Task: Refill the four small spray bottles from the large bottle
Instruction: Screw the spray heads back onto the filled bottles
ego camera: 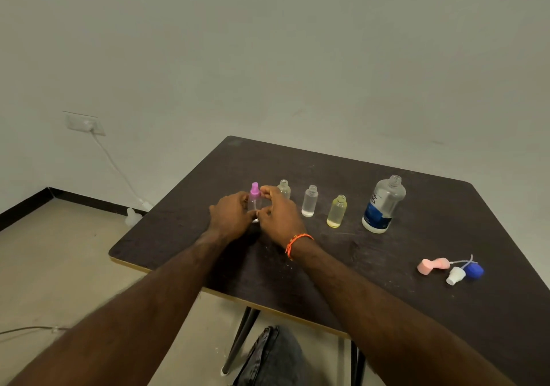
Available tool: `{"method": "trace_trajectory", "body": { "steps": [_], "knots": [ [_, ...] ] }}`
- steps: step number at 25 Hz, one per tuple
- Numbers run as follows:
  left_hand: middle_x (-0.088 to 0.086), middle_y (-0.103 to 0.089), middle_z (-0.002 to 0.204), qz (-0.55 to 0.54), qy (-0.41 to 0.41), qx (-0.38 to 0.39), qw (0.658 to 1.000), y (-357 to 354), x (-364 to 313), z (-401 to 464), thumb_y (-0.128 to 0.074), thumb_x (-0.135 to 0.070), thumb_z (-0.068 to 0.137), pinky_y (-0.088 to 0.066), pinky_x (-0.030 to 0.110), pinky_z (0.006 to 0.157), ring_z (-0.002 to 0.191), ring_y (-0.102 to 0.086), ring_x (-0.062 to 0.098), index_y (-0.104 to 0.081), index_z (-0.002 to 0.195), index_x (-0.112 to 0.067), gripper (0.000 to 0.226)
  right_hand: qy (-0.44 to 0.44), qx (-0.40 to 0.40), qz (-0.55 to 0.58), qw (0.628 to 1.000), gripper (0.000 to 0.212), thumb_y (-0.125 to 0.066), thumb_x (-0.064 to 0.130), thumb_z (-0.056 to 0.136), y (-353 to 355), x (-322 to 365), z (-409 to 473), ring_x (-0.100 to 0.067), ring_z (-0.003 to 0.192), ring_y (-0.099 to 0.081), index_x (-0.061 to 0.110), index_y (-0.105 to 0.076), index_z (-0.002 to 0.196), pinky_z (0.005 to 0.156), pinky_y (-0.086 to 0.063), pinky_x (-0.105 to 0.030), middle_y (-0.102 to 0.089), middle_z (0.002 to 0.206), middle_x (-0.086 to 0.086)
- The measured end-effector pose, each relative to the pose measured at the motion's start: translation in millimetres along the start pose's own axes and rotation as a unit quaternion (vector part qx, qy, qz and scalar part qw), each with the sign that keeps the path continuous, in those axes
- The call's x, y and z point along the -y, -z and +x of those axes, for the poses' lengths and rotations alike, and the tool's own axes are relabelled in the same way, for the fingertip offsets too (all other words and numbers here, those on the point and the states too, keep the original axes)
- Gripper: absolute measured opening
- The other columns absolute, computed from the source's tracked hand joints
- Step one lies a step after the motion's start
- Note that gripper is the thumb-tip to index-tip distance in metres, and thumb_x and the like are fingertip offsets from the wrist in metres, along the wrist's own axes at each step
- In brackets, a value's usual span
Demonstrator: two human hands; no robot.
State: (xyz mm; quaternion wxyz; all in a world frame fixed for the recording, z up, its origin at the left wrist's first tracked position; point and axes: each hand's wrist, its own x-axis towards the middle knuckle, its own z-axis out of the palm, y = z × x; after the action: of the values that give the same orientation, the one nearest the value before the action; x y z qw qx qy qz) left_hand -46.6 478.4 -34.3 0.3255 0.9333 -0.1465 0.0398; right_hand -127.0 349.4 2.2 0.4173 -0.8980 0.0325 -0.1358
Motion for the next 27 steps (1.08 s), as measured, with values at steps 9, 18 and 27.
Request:
{"method": "trace_trajectory", "body": {
  "steps": [9,18,27],
  "knots": [
    [0.003,-0.055,0.130,-0.004,-0.132,-0.195,0.972,0,-36,-49,-0.078,-0.028,0.077,-0.036,0.042,0.099,0.123,-0.048,0.025,-0.051,0.132,-0.019,0.062,0.002,-0.078,-0.110,0.991,0.034,-0.063,0.024,0.091,63,-50,-48,-0.005,0.080,-0.065,0.028,-0.057,0.124,0.083,-0.057,-0.038,-0.068,0.114,0.007],
    [-0.001,-0.051,0.151,0.005,-0.164,0.011,0.986,-57,-154,-55,-0.071,-0.055,0.089,-0.030,0.050,0.115,0.145,-0.035,0.023,-0.043,0.153,-0.027,0.075,-0.060,-0.138,-0.241,0.959,0.038,-0.060,0.026,0.095,153,-102,-99,-0.018,0.119,-0.057,0.025,-0.059,0.133,0.100,-0.049,-0.037,-0.063,0.133,0.000],
    [0.011,-0.064,0.131,0.025,-0.051,-0.004,0.998,-88,-190,-32,-0.073,-0.040,0.095,-0.041,0.050,0.108,0.132,-0.048,0.031,-0.059,0.138,-0.017,0.051,-0.057,-0.143,-0.331,0.931,0.032,-0.058,0.029,0.096,183,-123,-129,-0.020,0.113,-0.058,0.026,-0.064,0.127,0.096,-0.050,-0.042,-0.066,0.129,0.003]
  ]
}}
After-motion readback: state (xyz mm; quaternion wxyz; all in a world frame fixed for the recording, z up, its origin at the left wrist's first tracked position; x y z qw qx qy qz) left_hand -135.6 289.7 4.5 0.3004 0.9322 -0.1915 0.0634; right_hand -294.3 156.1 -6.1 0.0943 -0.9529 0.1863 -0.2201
